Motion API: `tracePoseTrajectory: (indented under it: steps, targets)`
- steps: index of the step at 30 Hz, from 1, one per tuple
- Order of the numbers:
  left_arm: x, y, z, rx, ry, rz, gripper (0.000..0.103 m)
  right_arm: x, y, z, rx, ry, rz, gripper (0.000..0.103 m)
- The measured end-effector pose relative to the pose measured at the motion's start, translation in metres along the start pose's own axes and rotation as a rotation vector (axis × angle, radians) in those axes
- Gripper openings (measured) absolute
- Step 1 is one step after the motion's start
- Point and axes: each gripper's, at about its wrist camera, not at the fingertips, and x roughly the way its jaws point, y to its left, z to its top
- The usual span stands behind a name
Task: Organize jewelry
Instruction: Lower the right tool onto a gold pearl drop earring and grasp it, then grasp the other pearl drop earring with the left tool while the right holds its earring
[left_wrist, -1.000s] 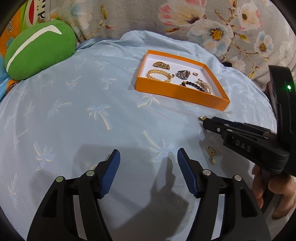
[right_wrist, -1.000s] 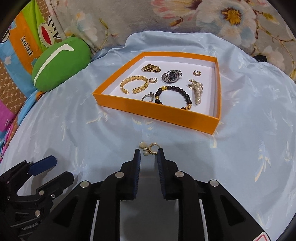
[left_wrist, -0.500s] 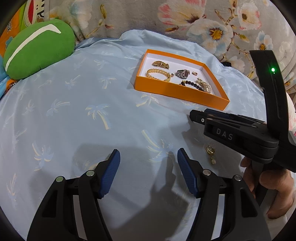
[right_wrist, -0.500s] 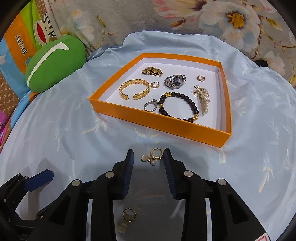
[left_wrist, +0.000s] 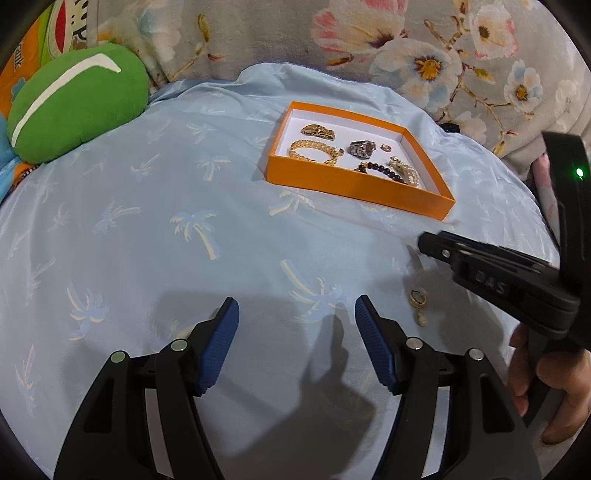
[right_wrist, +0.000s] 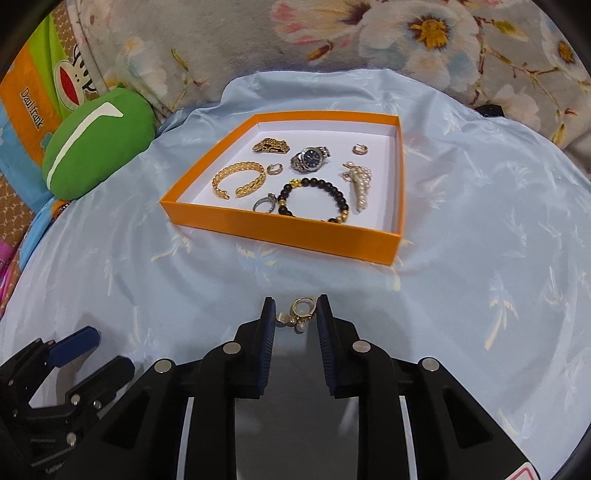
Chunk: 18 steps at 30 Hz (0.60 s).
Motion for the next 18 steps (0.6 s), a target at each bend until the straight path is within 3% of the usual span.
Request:
tracePoseTrajectory:
  steps: [4,8,13,18]
  targets:
    - [0.000,-0.027,-0.003,0.022,0.033,-0.076,0.063,-0.020,-0.026,-0.017,0.055,-0.004,-0.007,0.021]
    - [0.009,-0.069,-0.005,0.124,0.035,-0.019,0.062,-0.036,-0.046,-0.029,0.096,-0.018,-0.013,0.021]
    - [0.022,-0.088,-0.002,0.141,0.044,0.018,0.047,-0.046,-0.059,-0.038,0.116,-0.031,-0.019,0.021]
    - [0.025,-0.091,0.001,0.143,0.041,0.014,0.018,-0.047,-0.060,-0.040,0.123,-0.037,-0.004,0.021]
